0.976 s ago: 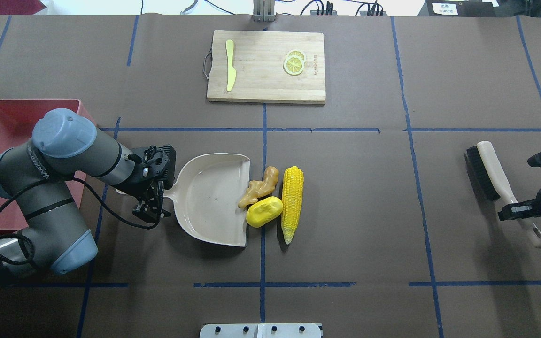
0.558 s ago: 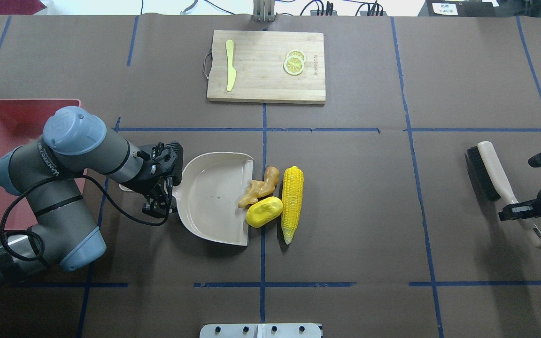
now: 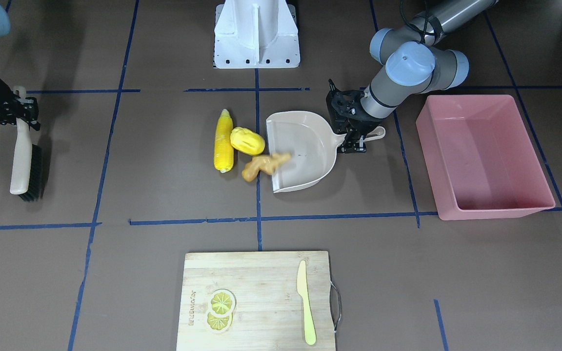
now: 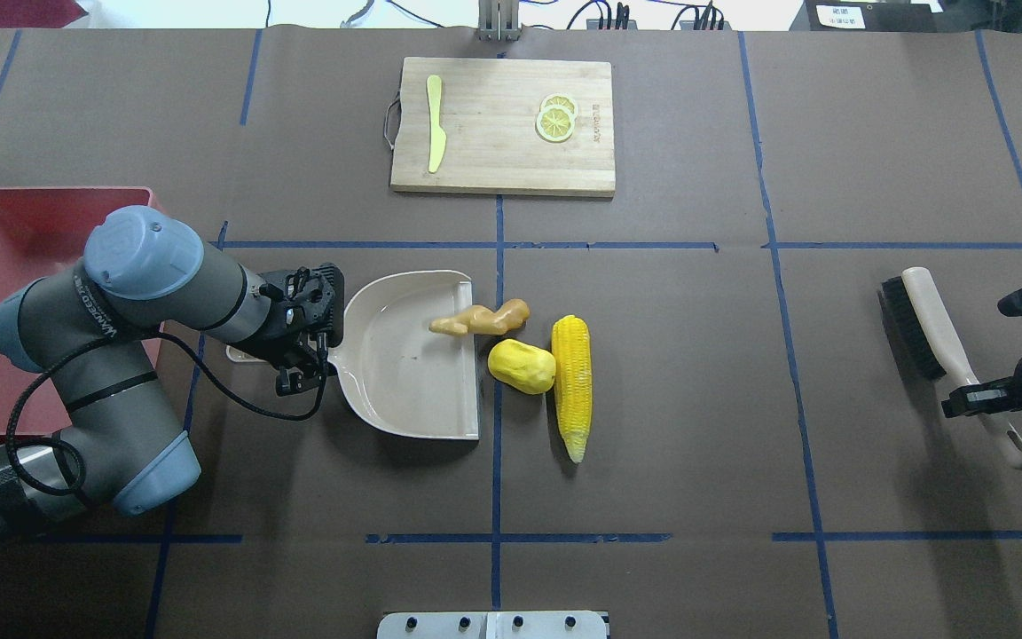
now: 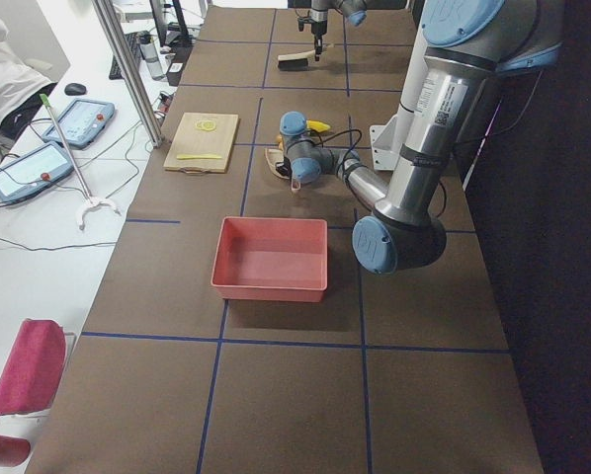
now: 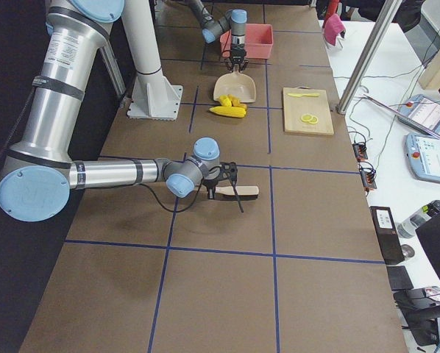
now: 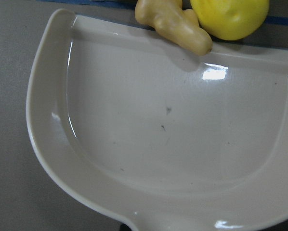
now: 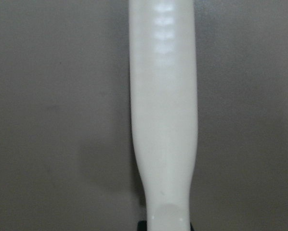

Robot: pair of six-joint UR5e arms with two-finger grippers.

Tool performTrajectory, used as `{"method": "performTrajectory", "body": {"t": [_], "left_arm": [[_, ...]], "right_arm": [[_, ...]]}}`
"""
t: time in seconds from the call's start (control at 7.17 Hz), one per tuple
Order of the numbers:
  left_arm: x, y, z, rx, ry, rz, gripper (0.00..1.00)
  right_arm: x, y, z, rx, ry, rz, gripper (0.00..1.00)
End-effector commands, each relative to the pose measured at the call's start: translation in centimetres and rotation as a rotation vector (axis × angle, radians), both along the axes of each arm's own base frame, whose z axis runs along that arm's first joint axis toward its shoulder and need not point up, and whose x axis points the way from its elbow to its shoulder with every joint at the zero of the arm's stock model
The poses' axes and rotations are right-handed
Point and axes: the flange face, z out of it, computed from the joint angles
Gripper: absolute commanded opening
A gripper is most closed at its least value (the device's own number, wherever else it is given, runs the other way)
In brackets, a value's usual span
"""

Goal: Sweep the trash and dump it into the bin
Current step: 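Drag the dustpan with the left gripper toward the robot, away from the produce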

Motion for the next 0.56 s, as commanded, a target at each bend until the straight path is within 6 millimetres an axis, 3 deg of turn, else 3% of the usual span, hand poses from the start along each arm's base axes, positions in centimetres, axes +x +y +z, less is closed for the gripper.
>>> {"method": "performTrajectory", "body": {"t": [0.0,0.42], "left_arm": [[-0.6,0.1,-0.2,0.005,0.005,-0.005,0.17],[-1.8,-0.6,-0.3,0.014,0.006,-0.019,0.10]], "right_arm": [[0.0,0.0,0.0,-0.001,0.001,0.001,0.00],[0.0,0.0,0.0,-0.003,-0.001,0.000,0.00]]}}
